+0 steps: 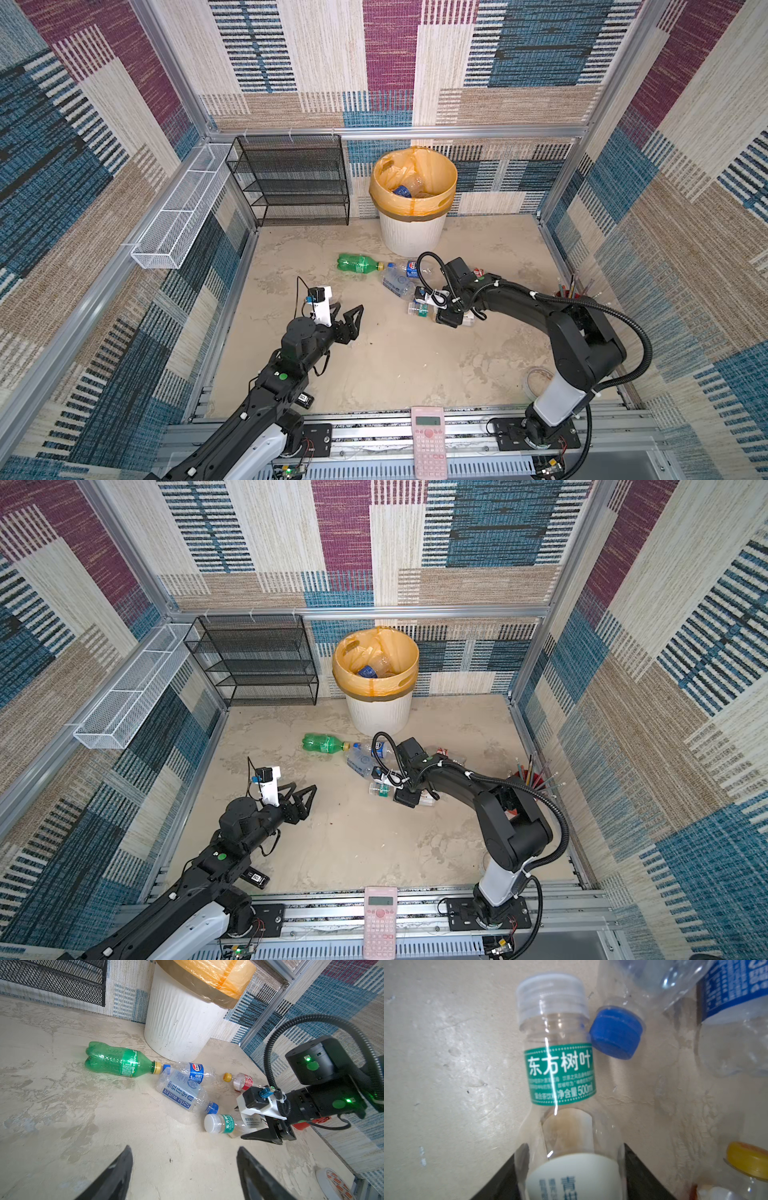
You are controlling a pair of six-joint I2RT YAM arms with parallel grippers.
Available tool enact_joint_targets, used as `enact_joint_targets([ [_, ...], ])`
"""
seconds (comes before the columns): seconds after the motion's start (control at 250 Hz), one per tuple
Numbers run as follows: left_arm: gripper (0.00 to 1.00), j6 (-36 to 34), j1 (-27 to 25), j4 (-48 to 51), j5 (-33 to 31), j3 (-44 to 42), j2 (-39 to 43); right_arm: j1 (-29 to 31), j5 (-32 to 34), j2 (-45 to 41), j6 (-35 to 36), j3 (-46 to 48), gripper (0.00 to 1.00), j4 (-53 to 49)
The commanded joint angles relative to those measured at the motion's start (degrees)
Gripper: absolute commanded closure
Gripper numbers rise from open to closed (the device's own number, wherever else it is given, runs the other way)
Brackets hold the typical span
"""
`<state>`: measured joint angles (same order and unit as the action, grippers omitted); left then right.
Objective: Throw the plastic bottles in the bin
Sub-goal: 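Lower the right gripper onto the green-label tea bottle and close it, then lift the green-label tea bottle upright with the right gripper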
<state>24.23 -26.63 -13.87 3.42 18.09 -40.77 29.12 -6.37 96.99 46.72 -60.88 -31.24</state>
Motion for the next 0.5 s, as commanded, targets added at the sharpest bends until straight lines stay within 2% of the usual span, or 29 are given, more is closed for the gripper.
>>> enact_joint_targets([
  [0.0, 0.21, 0.7, 0.0, -0.9, 0.2, -0.2, 0.2, 0.1, 0.0, -1.5, -0.6, 0.9, 0.34, 2.0],
  [0.108, 0.21, 0.7, 0.0, -0.8, 0.1, -0.2, 0.3, 0.1, 0.0, -2.7, -1.2, 2.3, 0.42, 2.7],
  [0.496, 0.21, 0.6, 0.0, -0.4, 0.0, 0.0, 0.4, 0.1, -2.6, -9.8, -4.7, 6.1, 0.45, 4.1],
])
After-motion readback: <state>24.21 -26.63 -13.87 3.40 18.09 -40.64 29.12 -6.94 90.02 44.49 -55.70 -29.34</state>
